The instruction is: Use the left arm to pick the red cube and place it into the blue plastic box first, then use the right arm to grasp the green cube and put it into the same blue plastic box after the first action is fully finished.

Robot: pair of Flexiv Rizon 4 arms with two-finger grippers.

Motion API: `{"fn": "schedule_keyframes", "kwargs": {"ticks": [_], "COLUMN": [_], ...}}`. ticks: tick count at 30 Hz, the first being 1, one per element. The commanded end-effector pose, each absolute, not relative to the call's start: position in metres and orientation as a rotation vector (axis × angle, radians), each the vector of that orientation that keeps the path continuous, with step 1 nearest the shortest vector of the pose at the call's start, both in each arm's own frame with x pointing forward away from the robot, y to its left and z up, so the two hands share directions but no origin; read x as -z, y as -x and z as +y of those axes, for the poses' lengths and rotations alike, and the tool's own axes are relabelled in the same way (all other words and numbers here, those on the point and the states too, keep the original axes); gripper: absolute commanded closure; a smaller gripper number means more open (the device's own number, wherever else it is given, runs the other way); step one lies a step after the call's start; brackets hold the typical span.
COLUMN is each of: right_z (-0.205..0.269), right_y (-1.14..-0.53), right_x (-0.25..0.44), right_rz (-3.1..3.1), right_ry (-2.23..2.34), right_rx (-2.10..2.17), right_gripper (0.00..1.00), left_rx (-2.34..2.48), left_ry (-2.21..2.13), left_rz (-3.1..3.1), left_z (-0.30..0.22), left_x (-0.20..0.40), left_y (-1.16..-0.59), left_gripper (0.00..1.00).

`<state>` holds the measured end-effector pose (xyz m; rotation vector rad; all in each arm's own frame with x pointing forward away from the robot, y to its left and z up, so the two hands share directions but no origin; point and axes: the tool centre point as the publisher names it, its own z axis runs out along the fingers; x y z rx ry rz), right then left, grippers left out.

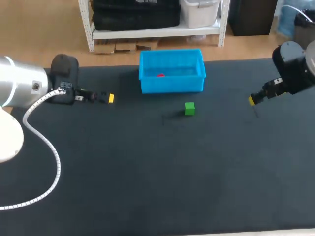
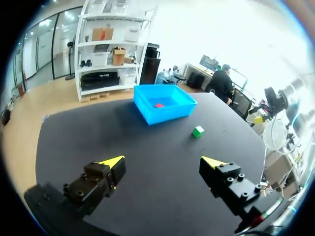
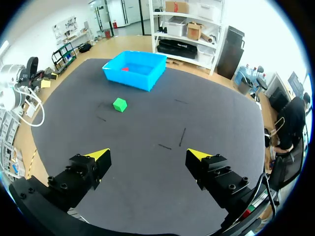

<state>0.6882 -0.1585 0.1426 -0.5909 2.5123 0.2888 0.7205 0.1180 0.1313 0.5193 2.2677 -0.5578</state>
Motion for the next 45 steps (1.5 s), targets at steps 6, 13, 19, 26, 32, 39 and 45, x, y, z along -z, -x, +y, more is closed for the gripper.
{"fn": "schedule_keyframes", "kwargs": {"ticks": [6,13,19,26,32,39,45], "right_z": [-0.159,-0.159,-0.160,-0.139,-0.117,-0.093,-0.079], "right_y": [-0.688,-0.688,-0.693,-0.732,-0.749,-0.758,-0.760], "right_x": [-0.142,-0.142,-0.144,-0.145,-0.136,-0.121,-0.107], "right_rz": [2.511,2.511,2.521,2.634,2.686,2.790,2.840], "right_ry": [0.590,0.590,0.594,0.619,0.552,0.500,0.501], "right_rx": [-0.288,-0.288,-0.294,-0.328,-0.381,-0.382,-0.410], "right_gripper": [0.00,0.00,0.00,0.00,0.00,0.00,0.00], "left_rx": [0.575,0.538,0.538,0.538,0.538,0.538,0.538], "left_ry": [-0.594,-0.591,-0.591,-0.591,-0.591,-0.591,-0.591], "left_rz": [2.258,2.274,2.274,2.274,2.274,2.274,2.274], "left_z": [0.115,0.114,0.114,0.114,0.114,0.114,0.114], "left_x": [-0.133,-0.133,-0.133,-0.133,-0.133,-0.133,-0.133], "left_y": [-0.724,-0.723,-0.723,-0.723,-0.723,-0.723,-0.723], "left_gripper": [0.00,0.00,0.00,0.00,0.00,0.00,0.00]}}
